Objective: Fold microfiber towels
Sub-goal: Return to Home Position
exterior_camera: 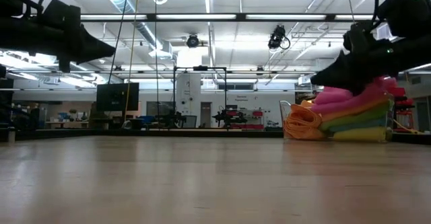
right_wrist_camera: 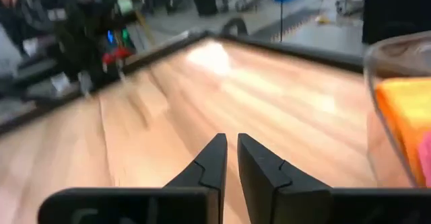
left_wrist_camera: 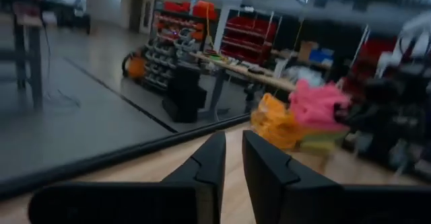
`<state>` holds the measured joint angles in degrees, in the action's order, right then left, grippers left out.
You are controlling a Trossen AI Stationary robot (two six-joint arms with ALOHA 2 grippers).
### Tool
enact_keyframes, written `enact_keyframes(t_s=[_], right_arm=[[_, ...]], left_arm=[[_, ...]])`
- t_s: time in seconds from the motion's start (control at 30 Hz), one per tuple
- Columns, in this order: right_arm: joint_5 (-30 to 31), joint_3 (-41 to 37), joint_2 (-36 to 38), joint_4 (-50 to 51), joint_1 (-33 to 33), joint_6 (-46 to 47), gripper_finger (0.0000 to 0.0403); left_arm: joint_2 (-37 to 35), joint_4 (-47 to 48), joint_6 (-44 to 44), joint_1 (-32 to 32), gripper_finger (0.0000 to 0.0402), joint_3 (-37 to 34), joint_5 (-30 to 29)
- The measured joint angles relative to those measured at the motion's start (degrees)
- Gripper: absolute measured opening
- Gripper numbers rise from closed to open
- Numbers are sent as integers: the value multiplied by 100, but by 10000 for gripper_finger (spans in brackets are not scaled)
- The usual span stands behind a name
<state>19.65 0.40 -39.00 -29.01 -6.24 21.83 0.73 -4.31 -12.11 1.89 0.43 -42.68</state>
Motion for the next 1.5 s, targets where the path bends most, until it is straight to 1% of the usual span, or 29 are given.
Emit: enact_keyframes(t_s=[0.1,0.2,0.27,0.3,0.43,0.53,0.67,0.77,0.87,0.93,1.1,1.17,1.23,1.4,1.5], right_arm=[[-231,5,0,336,2,-82,45],[-810,9,46,618,0,-59,45],[-1280,9,111,632,2,-26,45],[-1404,8,184,643,2,24,45],[-1359,-4,615,651,1,87,45],[-1352,-4,1114,633,0,-150,45],[-1417,-4,1779,710,0,-446,45],[-1570,-4,2205,801,2,-354,45],[-1763,-2,2671,1104,2,-290,45],[-1862,0,2996,1480,2,-229,45],[-2045,0,3685,2061,4,-143,45],[-2062,0,3892,2228,4,-142,45],[-2075,16,3902,2423,2,-79,45],[-2122,493,3900,3730,2,-177,45],[-2121,573,3904,3720,2,-382,45]], left_arm=[[14,24,653,-6,49,0,176],[127,29,589,-4,37,0,194],[189,34,499,-6,28,0,201],[192,36,450,-6,23,0,201],[188,-4,385,-6,7,-2,195],[186,-114,503,-6,7,-2,144],[184,-123,533,-6,31,15,-119],[177,-201,482,-6,49,15,-349],[177,-220,389,-6,59,18,-395],[177,-237,376,-4,62,20,-398],[177,-261,381,-4,55,22,-402],[177,-262,380,-4,48,24,-402],[177,-265,378,-4,40,26,-360],[177,-120,175,193,18,33,47],[180,88,42,413,9,57,126]])
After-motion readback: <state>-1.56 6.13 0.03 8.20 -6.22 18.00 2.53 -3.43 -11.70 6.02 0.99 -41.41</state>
